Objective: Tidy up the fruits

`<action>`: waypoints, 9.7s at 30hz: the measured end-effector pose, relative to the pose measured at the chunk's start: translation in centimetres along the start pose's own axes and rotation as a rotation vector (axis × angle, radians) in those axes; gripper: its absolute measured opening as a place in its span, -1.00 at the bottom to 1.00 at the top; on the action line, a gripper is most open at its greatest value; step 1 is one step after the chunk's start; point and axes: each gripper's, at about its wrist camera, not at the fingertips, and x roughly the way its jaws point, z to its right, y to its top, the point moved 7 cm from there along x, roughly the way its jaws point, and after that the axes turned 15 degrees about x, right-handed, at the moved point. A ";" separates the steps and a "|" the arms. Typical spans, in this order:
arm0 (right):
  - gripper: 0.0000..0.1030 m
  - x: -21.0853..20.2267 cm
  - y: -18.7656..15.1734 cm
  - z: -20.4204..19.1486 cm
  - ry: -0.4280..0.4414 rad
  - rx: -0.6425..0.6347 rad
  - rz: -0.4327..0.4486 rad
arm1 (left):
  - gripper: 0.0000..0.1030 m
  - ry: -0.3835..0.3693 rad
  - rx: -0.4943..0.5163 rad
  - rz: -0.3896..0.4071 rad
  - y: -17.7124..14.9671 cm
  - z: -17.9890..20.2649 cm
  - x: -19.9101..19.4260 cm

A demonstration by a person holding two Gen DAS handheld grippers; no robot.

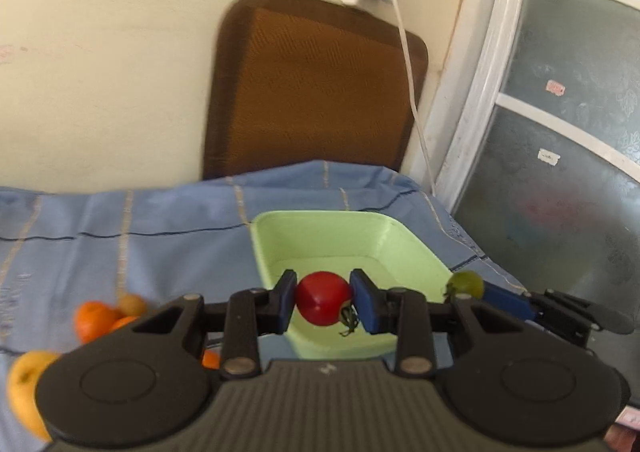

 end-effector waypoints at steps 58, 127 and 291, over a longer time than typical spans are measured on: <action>-0.19 1.6 -7.4 -11.5 0.252 -0.262 -0.260 | -0.26 0.071 0.102 -0.058 -10.2 -3.9 -8.2; -0.19 -3.4 -3.9 -4.5 0.203 0.199 -0.042 | -0.34 0.207 0.003 -0.038 -11.6 -5.8 -12.0; 0.26 -3.6 -8.4 -10.8 0.141 0.197 -0.161 | 0.23 0.427 -0.118 -0.122 -14.4 -7.0 -12.4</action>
